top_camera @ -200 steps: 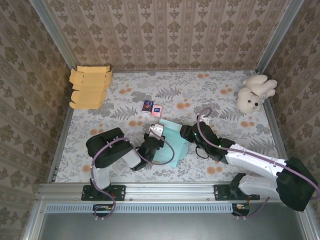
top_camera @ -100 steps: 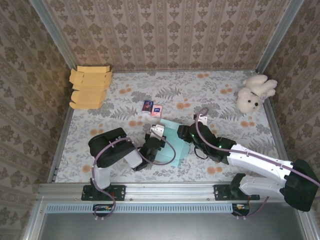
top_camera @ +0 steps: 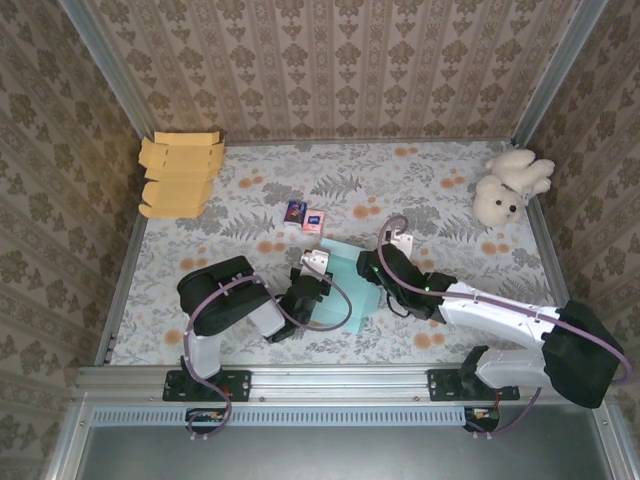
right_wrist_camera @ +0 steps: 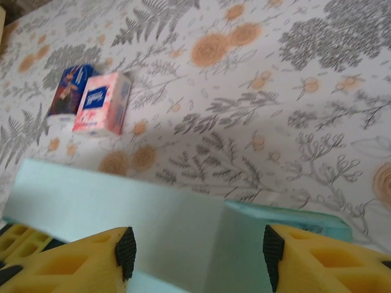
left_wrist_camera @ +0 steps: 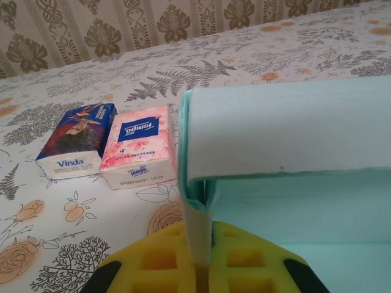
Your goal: Fold the paper box
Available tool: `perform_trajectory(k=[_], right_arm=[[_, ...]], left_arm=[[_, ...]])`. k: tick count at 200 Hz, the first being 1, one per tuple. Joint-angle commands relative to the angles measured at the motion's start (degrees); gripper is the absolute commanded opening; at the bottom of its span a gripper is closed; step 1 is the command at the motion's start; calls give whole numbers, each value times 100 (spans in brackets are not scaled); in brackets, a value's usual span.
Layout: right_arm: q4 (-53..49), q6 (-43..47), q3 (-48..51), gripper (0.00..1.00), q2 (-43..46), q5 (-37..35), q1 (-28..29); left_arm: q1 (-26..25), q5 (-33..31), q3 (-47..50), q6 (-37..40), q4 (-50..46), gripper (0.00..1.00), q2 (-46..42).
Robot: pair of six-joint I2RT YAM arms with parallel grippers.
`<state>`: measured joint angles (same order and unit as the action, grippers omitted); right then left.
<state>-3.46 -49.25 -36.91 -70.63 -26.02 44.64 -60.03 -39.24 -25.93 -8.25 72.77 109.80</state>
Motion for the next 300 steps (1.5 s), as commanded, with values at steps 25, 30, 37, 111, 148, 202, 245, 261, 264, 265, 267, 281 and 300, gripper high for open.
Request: perform_trajectory(k=[25, 30, 37, 111, 148, 202, 245, 261, 264, 265, 267, 281, 300], right_arm=[[184, 145, 63, 61, -440, 471, -174], [241, 137, 33, 61, -494, 554, -140], [288, 125, -20, 61, -559, 616, -87], [908, -317, -17, 60, -447, 1392, 189], [948, -449, 58, 60, -253, 1460, 268], [-215, -65, 174, 60, 410, 187, 482], [224, -216, 515, 62, 218, 310, 633], [467, -141, 557, 64, 6, 261, 629], [556, -111, 580, 65, -35, 253, 633], [579, -98, 588, 65, -41, 250, 633], [653, -53, 599, 65, -63, 241, 627], [1184, 233, 748, 70, -190, 185, 628], [1820, 642, 904, 81, -314, 150, 581]], left_arm=[[-49, -178, -73, -54, -78, 0, 94], [-46, -192, -84, -45, -79, 0, 94], [-46, -212, -103, -45, -111, 0, 86], [-53, -333, -232, -29, -195, 0, 151], [-57, -321, -263, -45, -188, 0, 182], [-63, -391, -241, -28, -185, 0, 190], [-64, -376, -202, -73, -167, 0, 190], [-64, -369, -174, -97, -167, 0, 165], [-62, -365, -170, -93, -167, 0, 157], [-62, -365, -168, -95, -167, 0, 152], [-61, -365, -162, -97, -167, 0, 148], [-73, -358, -145, -115, -176, 0, 130], [-86, -304, -148, -121, -184, 0, 121]])
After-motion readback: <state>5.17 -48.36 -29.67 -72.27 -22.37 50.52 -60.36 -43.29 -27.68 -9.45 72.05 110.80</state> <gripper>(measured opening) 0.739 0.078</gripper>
